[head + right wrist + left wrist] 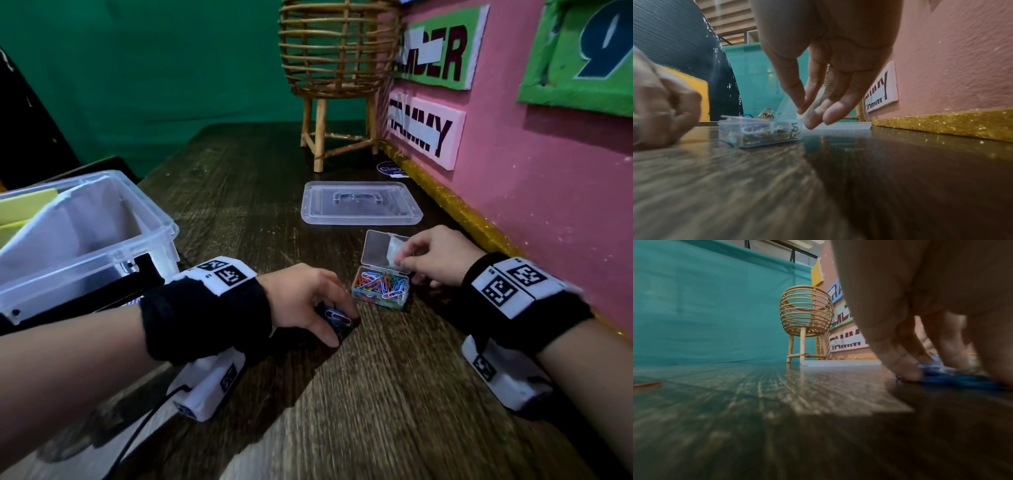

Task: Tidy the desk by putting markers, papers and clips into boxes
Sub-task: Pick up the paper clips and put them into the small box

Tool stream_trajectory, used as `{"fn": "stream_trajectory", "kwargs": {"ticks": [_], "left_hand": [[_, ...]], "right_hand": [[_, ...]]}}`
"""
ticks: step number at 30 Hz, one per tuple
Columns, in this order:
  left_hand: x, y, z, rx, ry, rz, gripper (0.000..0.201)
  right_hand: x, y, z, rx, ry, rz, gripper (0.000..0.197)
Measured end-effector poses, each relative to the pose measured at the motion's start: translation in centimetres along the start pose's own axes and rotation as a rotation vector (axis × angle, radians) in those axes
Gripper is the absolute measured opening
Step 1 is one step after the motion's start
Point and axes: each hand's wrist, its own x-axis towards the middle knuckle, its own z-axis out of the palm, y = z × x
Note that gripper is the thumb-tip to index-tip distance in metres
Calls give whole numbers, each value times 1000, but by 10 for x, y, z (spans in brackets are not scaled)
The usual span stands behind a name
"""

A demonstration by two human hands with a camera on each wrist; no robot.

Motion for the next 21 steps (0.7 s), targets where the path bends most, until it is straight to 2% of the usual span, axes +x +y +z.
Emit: {"fn": "stream_trajectory", "kwargs": {"ticks": [3,8,16,18,21], "left_hand": [[1,2,-1,-35,27,32,31],[5,2,-2,34,88,24,26],[25,15,-14,-21,430,77,24],[36,21,-14,-38,429,90,25],[46,29,-13,-22,317,68,30]], "right_hand": [[0,0,1,1,-12,-8,7],[-1,-1,1,14,-37,-25,9],[-2,-2,1,11,-73,-45,8],[-2,-2,1,4,-79,-45,7],[-2,-2,-1,-12,-97,-52,12]]}}
